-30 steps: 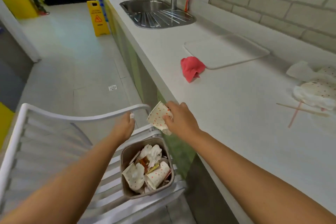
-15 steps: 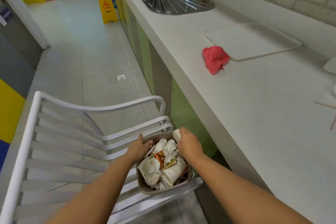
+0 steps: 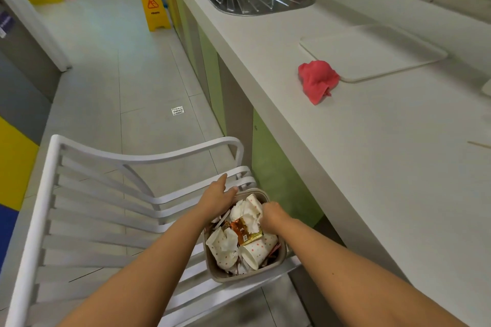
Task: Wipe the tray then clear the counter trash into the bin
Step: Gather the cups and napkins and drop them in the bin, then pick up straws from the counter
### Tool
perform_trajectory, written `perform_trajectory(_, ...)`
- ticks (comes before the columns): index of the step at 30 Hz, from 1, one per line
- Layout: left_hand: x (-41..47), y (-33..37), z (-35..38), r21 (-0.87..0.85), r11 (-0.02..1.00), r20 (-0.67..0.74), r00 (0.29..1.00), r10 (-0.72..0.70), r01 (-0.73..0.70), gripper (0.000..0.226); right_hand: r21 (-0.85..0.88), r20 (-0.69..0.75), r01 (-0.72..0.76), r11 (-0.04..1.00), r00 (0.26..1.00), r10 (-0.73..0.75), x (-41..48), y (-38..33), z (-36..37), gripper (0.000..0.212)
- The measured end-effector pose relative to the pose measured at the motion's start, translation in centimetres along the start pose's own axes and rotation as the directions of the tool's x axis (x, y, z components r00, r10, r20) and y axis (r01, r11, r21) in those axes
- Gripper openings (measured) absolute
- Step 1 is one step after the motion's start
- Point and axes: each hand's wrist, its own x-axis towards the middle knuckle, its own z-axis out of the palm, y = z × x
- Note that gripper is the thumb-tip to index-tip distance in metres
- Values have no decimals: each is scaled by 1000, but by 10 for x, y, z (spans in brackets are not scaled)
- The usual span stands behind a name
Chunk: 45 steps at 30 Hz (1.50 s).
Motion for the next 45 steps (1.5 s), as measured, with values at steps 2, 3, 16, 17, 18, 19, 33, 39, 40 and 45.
perform_trajectory(2, 0, 7, -1, 4, 1000, -18, 1000, 18, -18, 56, -1, -15, 1, 1000, 1000, -1, -7, 1, -13, 36)
perform_trajectory(3, -1, 12, -2, -8, 999, -38, 999, 31, -31, 54, 6, -28, 9, 1000, 1000, -9, -11, 1, -20, 34)
perform_trajectory(16, -7, 126, 5, -158, 901, -357, 874, 330, -405, 23, 23, -290, 121, 992, 951, -109, -101, 29, -136, 22)
perform_trajectory(17, -8, 136, 9, -169, 887, -359, 865, 350, -429, 22, 39, -321, 109, 993, 943, -91, -106, 38, -143, 23)
perform_trajectory(18, -9, 148, 14, -174, 873, -358, 856, 374, -455, 22, 55, -345, 91, 994, 936, -67, -110, 51, -150, 23)
perform_trajectory(19, -11, 159, 19, -169, 864, -354, 847, 396, -475, 22, 63, -368, 77, 995, 929, -49, -113, 63, -156, 23)
perform_trajectory(33, -24, 276, 100, -161, 771, -166, 787, 594, -616, 23, 221, -654, -307, 926, 657, 374, -127, 271, -204, 51)
perform_trajectory(39, -22, 305, 129, -122, 753, -99, 763, 638, -646, 23, 215, -554, -416, 884, 694, 461, -124, 321, -223, 62)
perform_trajectory(40, -22, 308, 132, -117, 750, -96, 759, 644, -651, 23, 196, -538, -430, 881, 705, 463, -123, 322, -225, 60)
perform_trajectory(45, -17, 331, 147, -105, 739, -73, 746, 661, -665, 23, 49, -620, -435, 899, 693, 368, -123, 323, -228, 31)
